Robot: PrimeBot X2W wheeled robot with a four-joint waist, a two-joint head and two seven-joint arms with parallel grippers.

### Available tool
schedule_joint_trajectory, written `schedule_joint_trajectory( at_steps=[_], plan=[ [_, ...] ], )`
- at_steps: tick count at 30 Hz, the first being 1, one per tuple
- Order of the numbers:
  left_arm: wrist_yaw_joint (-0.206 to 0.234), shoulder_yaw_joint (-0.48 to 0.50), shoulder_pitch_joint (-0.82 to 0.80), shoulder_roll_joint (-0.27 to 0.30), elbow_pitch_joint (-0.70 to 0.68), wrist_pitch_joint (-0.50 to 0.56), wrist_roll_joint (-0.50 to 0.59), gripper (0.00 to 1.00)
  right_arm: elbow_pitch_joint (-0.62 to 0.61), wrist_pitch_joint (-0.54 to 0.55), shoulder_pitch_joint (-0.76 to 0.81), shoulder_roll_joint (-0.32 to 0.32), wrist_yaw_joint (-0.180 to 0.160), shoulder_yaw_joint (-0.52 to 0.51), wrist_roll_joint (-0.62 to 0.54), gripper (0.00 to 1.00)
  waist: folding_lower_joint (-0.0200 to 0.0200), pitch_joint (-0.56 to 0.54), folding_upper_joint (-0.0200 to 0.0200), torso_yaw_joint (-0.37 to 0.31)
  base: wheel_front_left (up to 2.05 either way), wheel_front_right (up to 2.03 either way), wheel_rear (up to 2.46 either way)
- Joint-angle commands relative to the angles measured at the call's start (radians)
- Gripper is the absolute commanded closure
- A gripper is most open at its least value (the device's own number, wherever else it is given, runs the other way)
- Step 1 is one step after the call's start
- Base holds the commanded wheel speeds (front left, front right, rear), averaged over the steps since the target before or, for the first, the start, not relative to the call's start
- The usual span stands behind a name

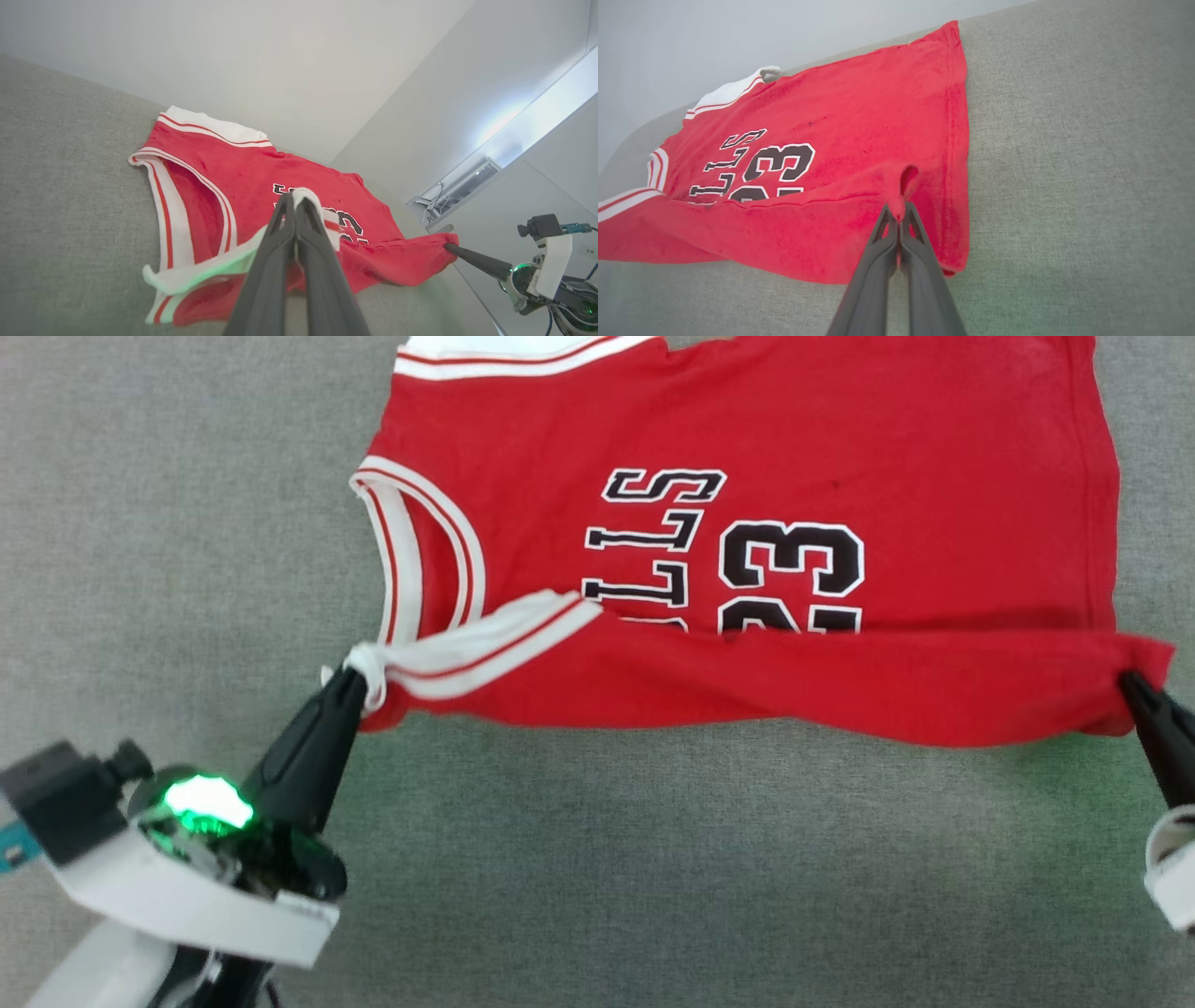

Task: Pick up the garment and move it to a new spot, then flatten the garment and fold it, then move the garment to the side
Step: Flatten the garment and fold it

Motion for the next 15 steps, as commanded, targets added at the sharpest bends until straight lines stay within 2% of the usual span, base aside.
schedule_joint_trajectory(
  at_steps=[1,9,15],
  plan=[
    [0.001,0.004,-0.031,-0.014,0.020,0.001,-0.014,1.00,0.023,0.001,-0.033,-0.003,-0.001,0.003,0.005,1.00,0.0000,0.003,-0.0001,-0.002,0.00,0.00,0.00],
    [0.001,0.035,-0.111,-0.055,0.113,0.001,-0.054,1.00,0.131,-0.028,-0.133,0.003,-0.001,-0.010,-0.005,1.00,0.0000,0.021,-0.0001,-0.015,0.00,0.00,0.00],
    [0.001,0.023,-0.171,-0.076,0.170,0.001,-0.045,1.00,0.211,-0.070,-0.186,0.021,-0.001,-0.032,0.001,1.00,0.0000,0.050,-0.0001,-0.016,0.00,0.00,0.00]
  ],
)
